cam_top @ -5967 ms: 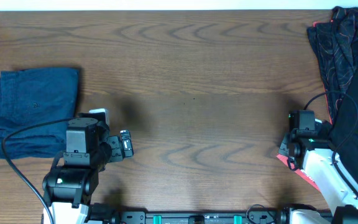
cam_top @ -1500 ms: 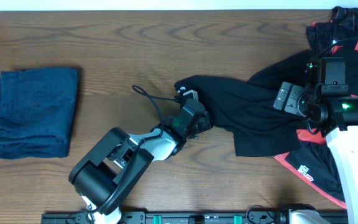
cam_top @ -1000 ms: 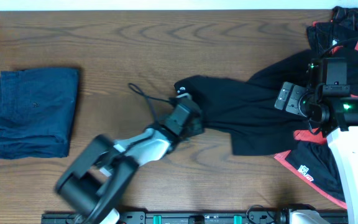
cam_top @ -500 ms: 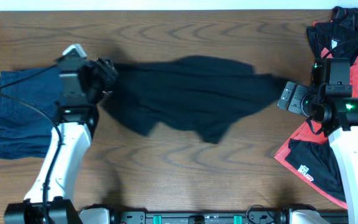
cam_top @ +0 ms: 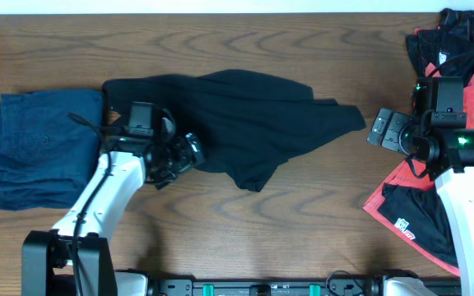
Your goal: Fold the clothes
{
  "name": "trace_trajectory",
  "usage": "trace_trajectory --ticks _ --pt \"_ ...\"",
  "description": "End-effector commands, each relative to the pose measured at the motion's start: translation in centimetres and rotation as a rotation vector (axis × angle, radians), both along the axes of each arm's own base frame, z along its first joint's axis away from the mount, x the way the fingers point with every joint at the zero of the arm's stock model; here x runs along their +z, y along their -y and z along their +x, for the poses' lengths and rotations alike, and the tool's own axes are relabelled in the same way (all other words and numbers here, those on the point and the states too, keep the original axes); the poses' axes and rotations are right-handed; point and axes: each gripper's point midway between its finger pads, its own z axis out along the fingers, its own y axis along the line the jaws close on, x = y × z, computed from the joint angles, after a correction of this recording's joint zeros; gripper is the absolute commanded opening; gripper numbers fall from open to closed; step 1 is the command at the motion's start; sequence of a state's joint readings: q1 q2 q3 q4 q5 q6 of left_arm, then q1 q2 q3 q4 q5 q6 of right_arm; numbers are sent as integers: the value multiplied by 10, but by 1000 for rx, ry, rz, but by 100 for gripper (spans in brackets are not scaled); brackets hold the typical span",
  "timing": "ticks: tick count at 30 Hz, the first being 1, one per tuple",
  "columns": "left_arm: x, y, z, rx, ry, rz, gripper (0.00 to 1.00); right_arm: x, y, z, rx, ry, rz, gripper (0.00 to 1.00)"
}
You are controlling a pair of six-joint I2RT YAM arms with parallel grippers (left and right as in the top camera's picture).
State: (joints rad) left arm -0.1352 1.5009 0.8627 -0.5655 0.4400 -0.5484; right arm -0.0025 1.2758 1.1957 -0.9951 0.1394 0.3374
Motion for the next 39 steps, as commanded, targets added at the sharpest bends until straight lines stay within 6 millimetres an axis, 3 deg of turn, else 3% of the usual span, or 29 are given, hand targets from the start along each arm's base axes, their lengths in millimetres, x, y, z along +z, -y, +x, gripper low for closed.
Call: trace_trajectory --ticks 1,6,12,16,24,26,28,36,37,39 --pt "-1 18 -8 -69 1 -9 93 7 4 0 -23 24 -5 99" --pt "-10 36 -23 -108 -22 2 84 -8 -3 -2 30 -29 12 99" --pt "-10 68 -40 -189 -30 -6 60 -31 -15 9 98 -87 59 99" --pt "-8 90 -47 -254 -3 -14 59 -53 -33 24 237 -123 109 99" --pt "-19 119 -56 -255 -8 6 60 -116 -32 52 263 -223 100 99" --pt "-24 126 -56 -271 -1 2 61 -127 -32 64 264 -205 97 99" --pt "-31 133 -55 -277 -4 -1 67 -138 -32 77 265 -184 96 99" --pt "-61 143 -51 -263 -35 3 67 -179 -34 94 265 -198 109 98" --pt "-62 142 -51 -262 -38 5 63 -183 -34 95 265 -200 110 96" --pt "-62 142 -51 -262 -39 6 41 -188 -34 98 265 -198 109 89"
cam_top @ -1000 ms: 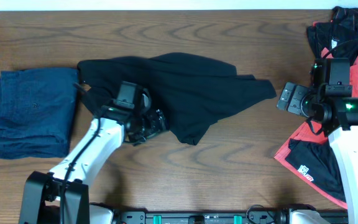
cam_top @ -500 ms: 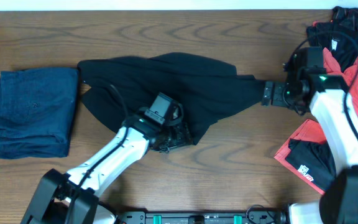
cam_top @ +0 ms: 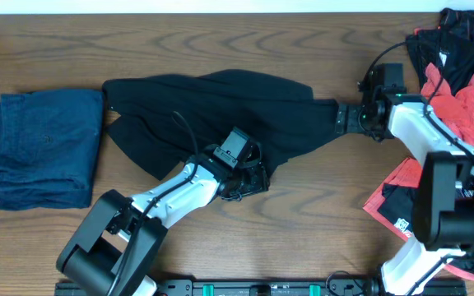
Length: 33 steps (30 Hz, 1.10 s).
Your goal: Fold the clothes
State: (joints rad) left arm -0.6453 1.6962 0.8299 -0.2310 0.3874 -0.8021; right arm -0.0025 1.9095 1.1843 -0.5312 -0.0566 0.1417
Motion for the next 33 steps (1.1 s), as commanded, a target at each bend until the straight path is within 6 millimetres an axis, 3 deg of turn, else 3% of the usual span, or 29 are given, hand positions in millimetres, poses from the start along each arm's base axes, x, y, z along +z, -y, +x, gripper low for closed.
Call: trace_trajectory --ticks 1,3,6,8,14,20,23,25,30,32,33 --pt "-16 -7 -7 6 -38 44 26 -9 -1 1 8 -6 8 77" --pt "-17 -9 -6 11 -34 52 7 -12 -1 4 6 0 9 57" --pt "-18 -14 -4 23 -27 74 6 -12 0 6 -1 8 10 15" --pt "-20 -19 -5 33 -42 88 6 -11 4 6 -14 9 -4 1" --pt "-10 -66 -13 62 -102 182 6 3 44 8 -163 38 -64 1" --pt "28 -121 -8 110 -31 260 6 30 92 0 -354 81 -74 1" --pt "47 -139 -15 127 -16 259 6 35 103 -7 -385 73 -66 1" --pt "58 -148 -24 149 -23 261 6 34 95 -13 -354 45 -26 1" --pt "67 -153 -38 150 -37 267 6 30 32 -32 -118 -55 209 7" --pt "66 -155 -43 147 -59 276 6 29 12 -44 -31 -101 244 15" --pt "66 -156 -47 145 -74 283 6 28 5 -51 4 -129 242 25"
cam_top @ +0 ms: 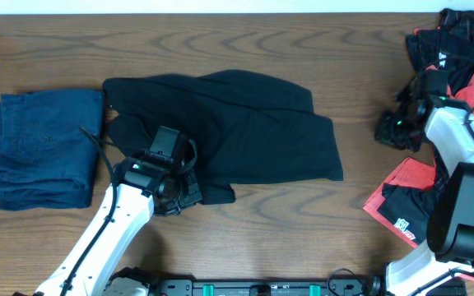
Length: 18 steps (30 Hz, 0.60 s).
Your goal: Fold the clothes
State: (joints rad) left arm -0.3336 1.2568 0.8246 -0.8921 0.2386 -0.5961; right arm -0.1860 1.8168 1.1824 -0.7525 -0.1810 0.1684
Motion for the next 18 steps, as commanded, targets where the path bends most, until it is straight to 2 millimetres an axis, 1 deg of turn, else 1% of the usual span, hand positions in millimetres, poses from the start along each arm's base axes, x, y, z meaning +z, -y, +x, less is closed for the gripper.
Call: trace_trajectory --ticks 1,2,6,10,11,12,14,18 --pt "-3 -7 -9 -13 -31 30 6 4 -46 -11 208 -9 115 34" --pt "-3 -8 -12 -13 -45 35 6 2 -54 -19 246 -39 117 41" --pt "-4 -12 -24 -13 -94 52 6 1 -74 -37 308 -111 120 46" --pt "-5 -15 -25 -13 -96 66 6 0 -94 -51 369 -162 119 59" --pt "-5 -17 -25 -11 -93 76 6 -2 -96 -56 372 -184 104 64" --pt "-5 -18 -24 -10 -91 83 6 -3 -95 -60 360 -205 84 66" --pt "-5 -18 -24 -10 -90 85 6 -7 -95 -68 322 -247 58 68" --pt "-5 -18 -24 -14 -88 86 6 -18 -104 -90 280 -318 73 70"
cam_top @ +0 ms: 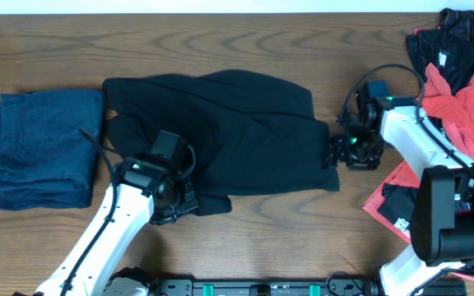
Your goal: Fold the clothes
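Note:
A black garment [237,140] lies spread flat across the middle of the table, roughly rectangular. My left gripper [189,202] sits low at its front left edge, fingers dark against the cloth, so whether they pinch it is unclear. My right gripper [334,155] is at the garment's right edge, touching or just over the hem; its jaw state does not show from above.
A folded navy garment [44,148] lies at the left side of the table. A heap of red and black clothes [455,99] fills the right edge, trailing toward the front right corner [406,210]. Bare wood [303,238] shows in front of the black garment.
My right gripper has moved left from beside the red heap to the black garment's right edge. The left gripper stays at the front left edge; the garment's front hem sits slightly nearer the front.
The black garment first lay crumpled with a sleeve pointing right, my left gripper at its left side, my right beside the heap. Then the left was at the front tip and the right on the sleeve. Later the garment lay squared. Now both grippers are at its edges.

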{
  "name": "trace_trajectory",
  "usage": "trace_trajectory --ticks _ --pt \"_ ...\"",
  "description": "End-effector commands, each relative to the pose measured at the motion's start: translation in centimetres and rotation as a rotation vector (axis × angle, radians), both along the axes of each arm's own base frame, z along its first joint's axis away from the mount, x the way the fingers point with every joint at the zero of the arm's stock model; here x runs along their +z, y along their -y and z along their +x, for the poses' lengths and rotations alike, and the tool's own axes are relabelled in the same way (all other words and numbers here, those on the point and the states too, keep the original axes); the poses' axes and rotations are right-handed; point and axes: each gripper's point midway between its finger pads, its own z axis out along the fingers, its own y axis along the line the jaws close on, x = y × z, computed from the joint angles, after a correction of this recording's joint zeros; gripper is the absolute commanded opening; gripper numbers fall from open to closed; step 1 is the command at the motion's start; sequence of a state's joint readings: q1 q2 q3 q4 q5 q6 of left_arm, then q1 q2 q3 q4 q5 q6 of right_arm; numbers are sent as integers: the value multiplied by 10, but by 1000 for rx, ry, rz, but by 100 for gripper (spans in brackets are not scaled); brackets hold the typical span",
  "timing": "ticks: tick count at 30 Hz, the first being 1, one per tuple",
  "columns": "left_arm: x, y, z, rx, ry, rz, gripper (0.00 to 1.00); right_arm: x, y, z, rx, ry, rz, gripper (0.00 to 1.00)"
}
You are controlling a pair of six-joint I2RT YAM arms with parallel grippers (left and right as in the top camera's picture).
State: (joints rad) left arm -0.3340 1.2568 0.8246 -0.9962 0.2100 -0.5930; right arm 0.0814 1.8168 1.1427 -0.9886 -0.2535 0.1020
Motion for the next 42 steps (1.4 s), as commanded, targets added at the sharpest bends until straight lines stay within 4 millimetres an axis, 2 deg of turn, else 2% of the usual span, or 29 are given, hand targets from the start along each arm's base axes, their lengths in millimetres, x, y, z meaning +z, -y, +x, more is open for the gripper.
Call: trace_trajectory --ticks 1,8,10,14,18,20,25,29,32,34,35,38,42 --pt "-2 -7 -1 -14 2 30 6 -13 -2 -22 -57 -77 -34 73" --pt "-2 -9 0 -13 7 45 6 -40 -11 -29 -70 -40 -30 75" --pt "-2 -9 0 -13 7 45 6 -47 -16 -30 -59 -22 -27 72" --pt "-2 -9 0 -13 7 45 6 -53 -24 -36 -45 -21 -25 57" --pt "-2 -9 0 -13 7 45 6 -53 -29 -41 -24 -31 -28 47" --pt "-2 -9 0 -13 7 45 6 -53 -29 -42 -20 -35 -29 40" --pt "-2 -9 -1 -13 6 45 6 -52 -28 -49 -24 -62 -37 10" --pt "-2 -9 -1 -13 5 45 6 -53 -25 -44 -29 -45 -52 1" --pt "-2 -9 -2 -14 2 46 6 -53 -11 -34 -70 -16 -106 1" --pt "-2 -10 -4 -15 -8 50 6 -47 15 -13 -129 33 -194 1" --pt "-2 -11 -6 -18 -16 53 6 -44 21 -8 -147 43 -210 1" --pt "-2 -15 -16 -45 -52 70 6 -29 48 17 -232 89 -239 1" --pt "-2 -31 -27 -46 -93 154 6 -2 82 51 -350 159 -225 1"
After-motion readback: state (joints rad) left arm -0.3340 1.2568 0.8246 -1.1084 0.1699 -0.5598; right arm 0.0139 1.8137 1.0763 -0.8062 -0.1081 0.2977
